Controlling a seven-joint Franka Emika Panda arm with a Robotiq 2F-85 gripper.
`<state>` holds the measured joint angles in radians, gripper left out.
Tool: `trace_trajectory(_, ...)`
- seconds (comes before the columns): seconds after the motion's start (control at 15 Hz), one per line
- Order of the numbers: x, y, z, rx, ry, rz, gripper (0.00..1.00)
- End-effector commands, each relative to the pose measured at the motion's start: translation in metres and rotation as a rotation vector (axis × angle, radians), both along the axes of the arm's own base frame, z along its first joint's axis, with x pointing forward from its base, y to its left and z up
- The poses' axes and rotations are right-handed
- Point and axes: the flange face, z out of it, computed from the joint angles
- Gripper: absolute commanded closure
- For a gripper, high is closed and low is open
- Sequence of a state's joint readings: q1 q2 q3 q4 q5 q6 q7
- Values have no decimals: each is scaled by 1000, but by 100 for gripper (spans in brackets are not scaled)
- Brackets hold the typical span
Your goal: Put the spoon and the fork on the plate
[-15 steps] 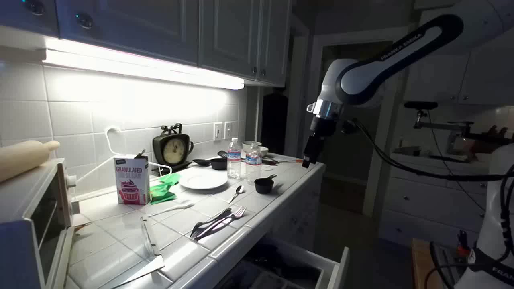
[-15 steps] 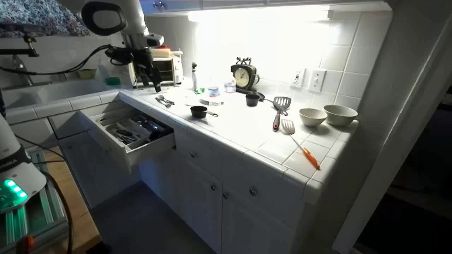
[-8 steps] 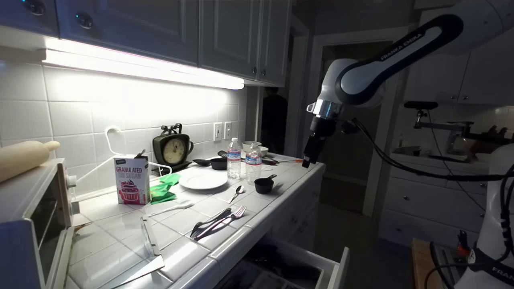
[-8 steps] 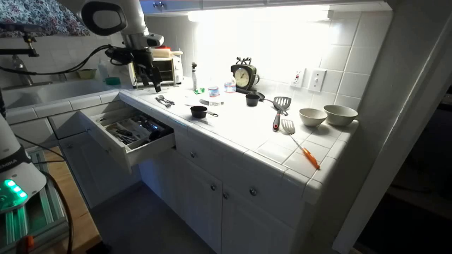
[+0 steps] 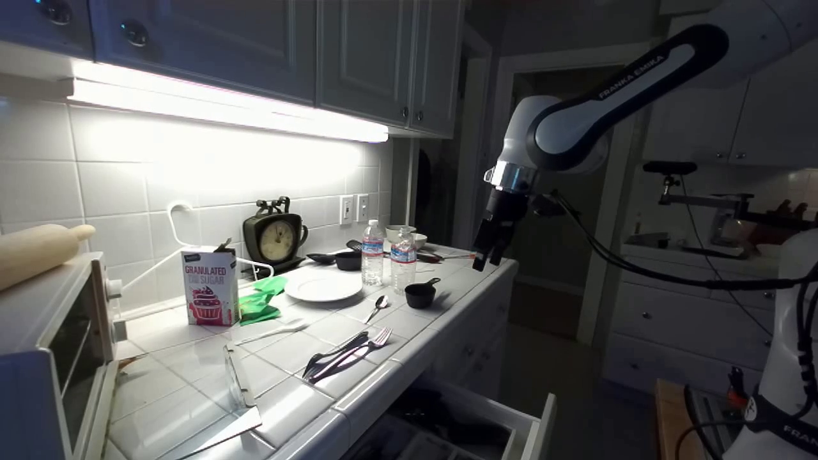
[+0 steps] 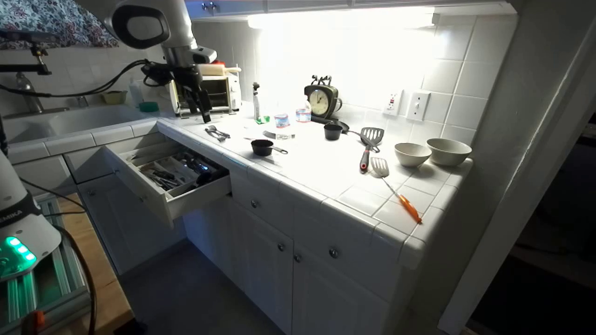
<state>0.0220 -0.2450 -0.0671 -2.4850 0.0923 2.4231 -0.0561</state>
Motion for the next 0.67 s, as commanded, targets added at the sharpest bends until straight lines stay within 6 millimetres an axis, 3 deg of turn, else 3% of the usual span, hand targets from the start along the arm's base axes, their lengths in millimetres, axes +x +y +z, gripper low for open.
trace_trajectory(0.0, 16, 28, -4, 22, -10, 123, 0)
trace_trajectory(0.6, 30, 83, -14, -14, -62, 654, 0)
